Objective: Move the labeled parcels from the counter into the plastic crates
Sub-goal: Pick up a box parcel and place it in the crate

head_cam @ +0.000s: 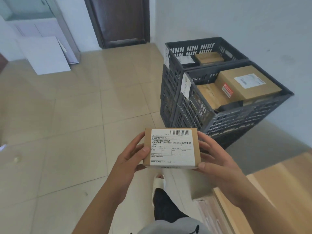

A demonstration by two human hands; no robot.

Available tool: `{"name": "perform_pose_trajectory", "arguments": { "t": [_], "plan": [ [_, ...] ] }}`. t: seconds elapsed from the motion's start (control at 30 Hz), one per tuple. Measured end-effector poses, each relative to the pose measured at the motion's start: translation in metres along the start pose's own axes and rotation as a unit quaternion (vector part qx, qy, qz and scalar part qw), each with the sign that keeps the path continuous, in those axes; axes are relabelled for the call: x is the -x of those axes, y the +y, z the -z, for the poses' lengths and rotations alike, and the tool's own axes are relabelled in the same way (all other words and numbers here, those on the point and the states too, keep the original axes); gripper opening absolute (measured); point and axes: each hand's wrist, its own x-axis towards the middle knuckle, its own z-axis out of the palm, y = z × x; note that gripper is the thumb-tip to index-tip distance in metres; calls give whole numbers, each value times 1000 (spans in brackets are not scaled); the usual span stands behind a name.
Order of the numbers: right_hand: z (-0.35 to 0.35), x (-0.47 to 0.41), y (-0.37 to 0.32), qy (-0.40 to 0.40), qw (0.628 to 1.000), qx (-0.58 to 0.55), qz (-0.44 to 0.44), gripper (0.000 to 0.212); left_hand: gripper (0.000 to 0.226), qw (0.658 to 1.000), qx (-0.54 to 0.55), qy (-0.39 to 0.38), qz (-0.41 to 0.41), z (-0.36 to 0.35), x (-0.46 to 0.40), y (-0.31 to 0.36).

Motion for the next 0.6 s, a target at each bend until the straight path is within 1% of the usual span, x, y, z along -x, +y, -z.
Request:
{"name": "perform_pose_trajectory", "arguments": {
  "t": [0.07, 0.17, 0.3, 0.5, 0.6],
  "plan": [
    [3, -43, -7, -13, 1000, -3, 1, 84, 46, 1000, -4, 5, 1, 12, -33, 14],
    [9, -107, -19, -24, 1000, -8, 3, 84, 40, 1000, -14, 6, -2, 27, -84, 40],
    [17, -183, -33, -37, 999, -23, 3, 84, 43, 1000, -30, 9, 1, 43, -151, 71],
    [23, -266, -47, -21, 999, -38, -4, 80, 46, 1000, -27, -2, -1, 55, -233, 92],
    [25, -294, -50, -1, 999, -52, -8, 78, 43, 999, -30, -15, 6, 63, -272, 95]
  ]
}}
